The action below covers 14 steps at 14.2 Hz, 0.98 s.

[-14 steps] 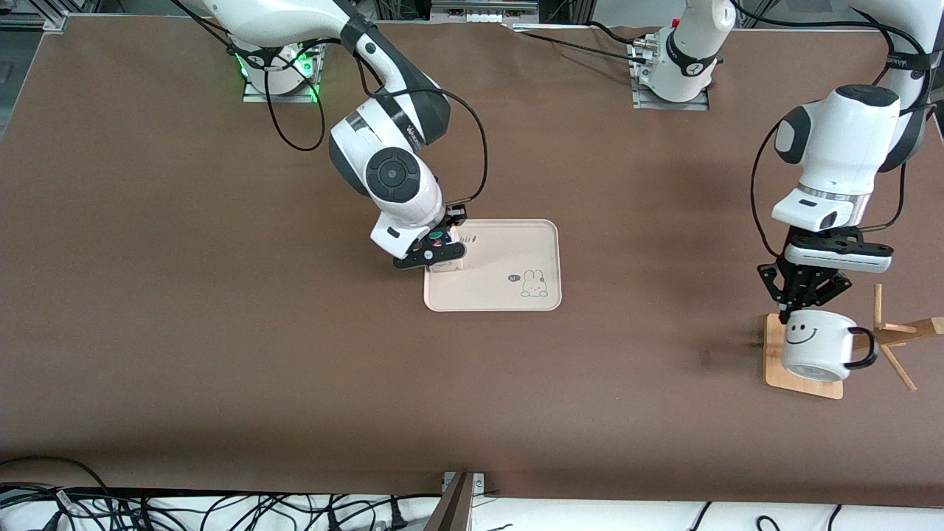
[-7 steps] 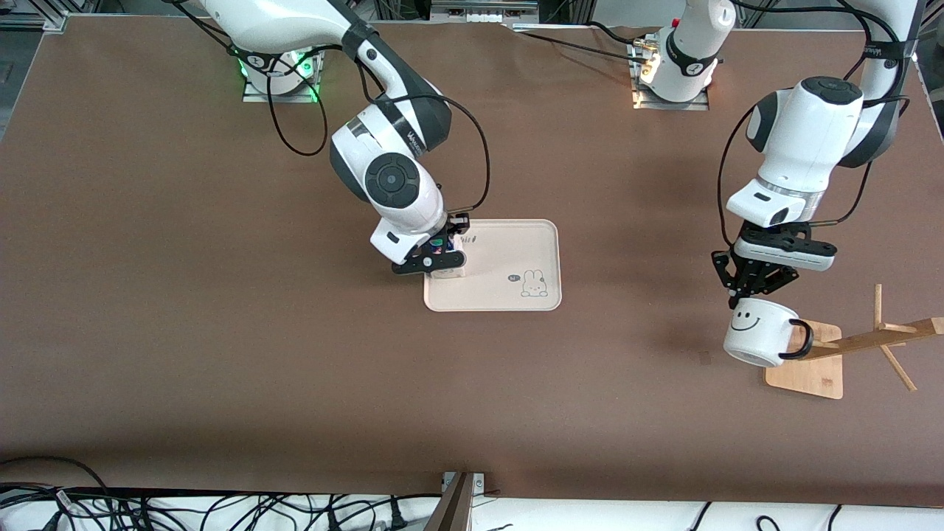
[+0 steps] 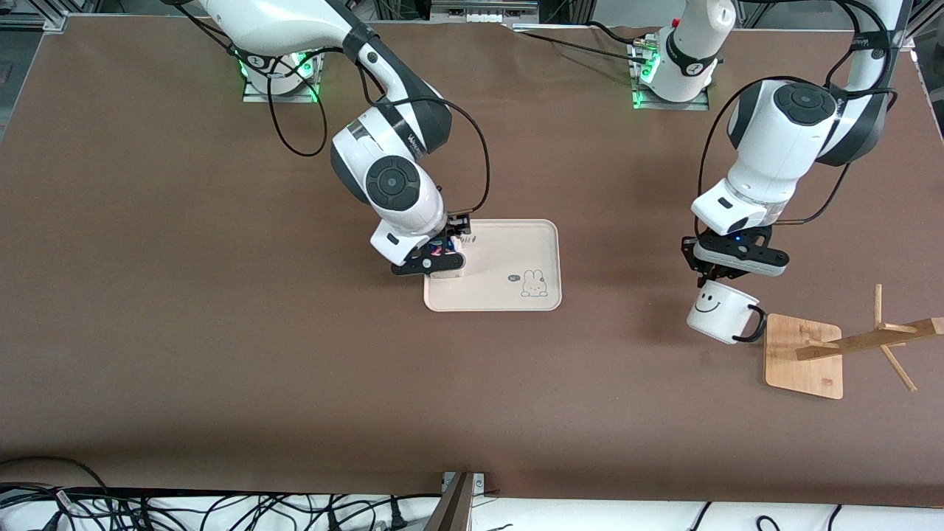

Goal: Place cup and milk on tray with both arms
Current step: 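Release the carton and withdraw while the left gripper lifts the mug, then carry the white mug over the tray with the left gripper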

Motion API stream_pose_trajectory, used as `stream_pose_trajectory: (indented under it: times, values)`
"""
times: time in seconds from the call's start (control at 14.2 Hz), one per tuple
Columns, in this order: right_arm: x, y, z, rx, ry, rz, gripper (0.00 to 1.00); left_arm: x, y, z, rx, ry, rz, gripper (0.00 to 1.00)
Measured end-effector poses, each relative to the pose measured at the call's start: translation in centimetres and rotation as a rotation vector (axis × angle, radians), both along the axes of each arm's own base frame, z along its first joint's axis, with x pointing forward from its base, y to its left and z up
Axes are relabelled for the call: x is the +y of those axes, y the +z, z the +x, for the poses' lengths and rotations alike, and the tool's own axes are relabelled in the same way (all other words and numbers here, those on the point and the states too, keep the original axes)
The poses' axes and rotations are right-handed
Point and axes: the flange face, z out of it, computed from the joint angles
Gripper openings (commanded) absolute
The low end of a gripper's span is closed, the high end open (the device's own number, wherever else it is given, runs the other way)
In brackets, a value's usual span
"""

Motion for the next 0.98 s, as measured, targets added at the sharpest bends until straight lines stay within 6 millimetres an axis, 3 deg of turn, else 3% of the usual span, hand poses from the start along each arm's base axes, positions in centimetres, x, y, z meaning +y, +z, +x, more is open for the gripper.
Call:
stream_pose_trajectory:
  times: [0.14,0.28,0.49,0.63,0.7,0.84,0.98]
  values:
    - [0.3,1.4,0.1,-0.016,0.003,0.012,1.0,-1.8,0.7,-0.2,0.065,-0.019,0.026,0.0]
    - [0.3,4.7,-0.3,-0.025,0.013,0.011,1.0,-3.9,0.6,-0.7,0.137,-0.046,0.053,0.0]
    - [-2.1,14.7,-1.9,-0.04,0.014,-0.019,1.0,-6.9,-0.1,-1.0,0.291,-0.028,0.035,0.0]
    - [-7.2,22.6,-2.0,-0.068,-0.031,-0.054,1.0,-8.3,-0.5,-0.7,0.37,-0.024,0.024,0.0]
    - [-10.5,25.7,-1.5,-0.087,-0.06,-0.067,1.0,-8.9,-0.8,-0.5,0.404,-0.028,0.031,0.0]
    - [-17.6,29.2,0.7,-0.131,-0.103,-0.081,1.0,-10.6,-1.4,-0.1,0.475,-0.047,0.055,0.0]
    - [-24.2,29.8,3.5,-0.156,-0.103,-0.098,1.0,-13.3,-2.2,0.5,0.519,-0.08,0.073,0.0]
